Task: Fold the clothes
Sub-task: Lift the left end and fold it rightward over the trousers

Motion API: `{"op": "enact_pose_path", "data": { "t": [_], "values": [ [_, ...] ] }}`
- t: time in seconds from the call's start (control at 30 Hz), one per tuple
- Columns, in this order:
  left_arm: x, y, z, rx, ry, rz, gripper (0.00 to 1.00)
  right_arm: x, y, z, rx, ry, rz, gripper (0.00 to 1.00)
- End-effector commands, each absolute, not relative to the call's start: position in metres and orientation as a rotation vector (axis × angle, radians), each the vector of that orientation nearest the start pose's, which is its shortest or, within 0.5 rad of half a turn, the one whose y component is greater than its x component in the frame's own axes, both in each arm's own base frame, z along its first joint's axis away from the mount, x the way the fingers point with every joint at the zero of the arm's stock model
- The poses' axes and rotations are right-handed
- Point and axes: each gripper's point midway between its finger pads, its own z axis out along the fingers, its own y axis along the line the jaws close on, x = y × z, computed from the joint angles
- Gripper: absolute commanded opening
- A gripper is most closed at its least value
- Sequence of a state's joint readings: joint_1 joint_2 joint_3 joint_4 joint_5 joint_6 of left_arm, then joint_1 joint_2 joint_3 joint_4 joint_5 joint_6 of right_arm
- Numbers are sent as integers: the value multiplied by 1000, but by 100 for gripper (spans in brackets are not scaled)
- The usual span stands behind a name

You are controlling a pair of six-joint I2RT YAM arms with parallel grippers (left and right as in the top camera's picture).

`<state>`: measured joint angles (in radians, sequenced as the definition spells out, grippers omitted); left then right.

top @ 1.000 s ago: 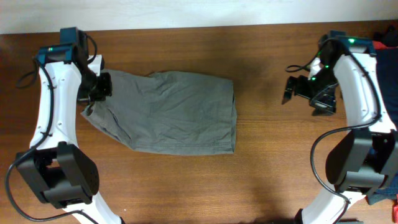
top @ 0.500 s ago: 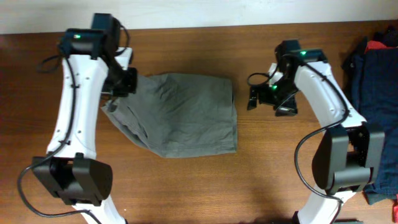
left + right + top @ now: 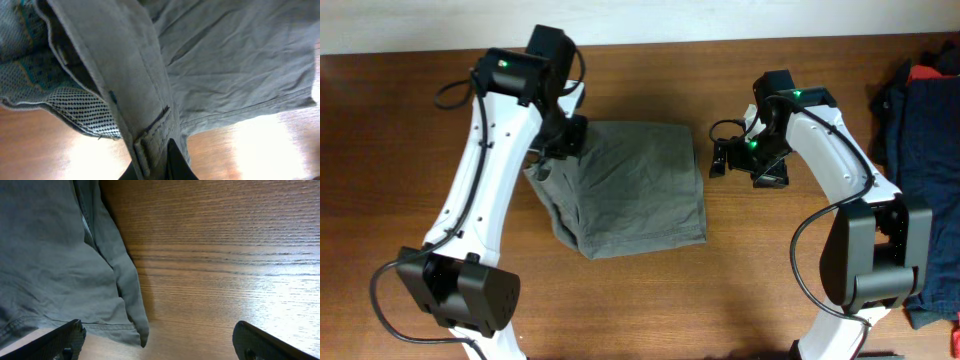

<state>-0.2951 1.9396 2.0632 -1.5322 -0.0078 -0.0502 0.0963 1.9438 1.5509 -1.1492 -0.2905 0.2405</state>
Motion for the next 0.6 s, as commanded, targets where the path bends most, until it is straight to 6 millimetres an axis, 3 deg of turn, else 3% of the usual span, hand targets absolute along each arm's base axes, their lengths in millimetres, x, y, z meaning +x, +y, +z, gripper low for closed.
{"op": "enact_pose_path", "data": {
  "t": [0.0, 0.27, 0.57],
  "values": [
    [375, -138, 215, 391, 2915, -154, 1, 364, 87, 89, 226, 3105, 477, 99],
    [371, -169, 216, 489, 2875, -204, 1, 365, 79, 81, 233, 3117, 397, 99],
    [365, -186, 214, 477, 2883, -225, 1, 369, 79, 60, 225, 3153, 392, 99]
  ]
}}
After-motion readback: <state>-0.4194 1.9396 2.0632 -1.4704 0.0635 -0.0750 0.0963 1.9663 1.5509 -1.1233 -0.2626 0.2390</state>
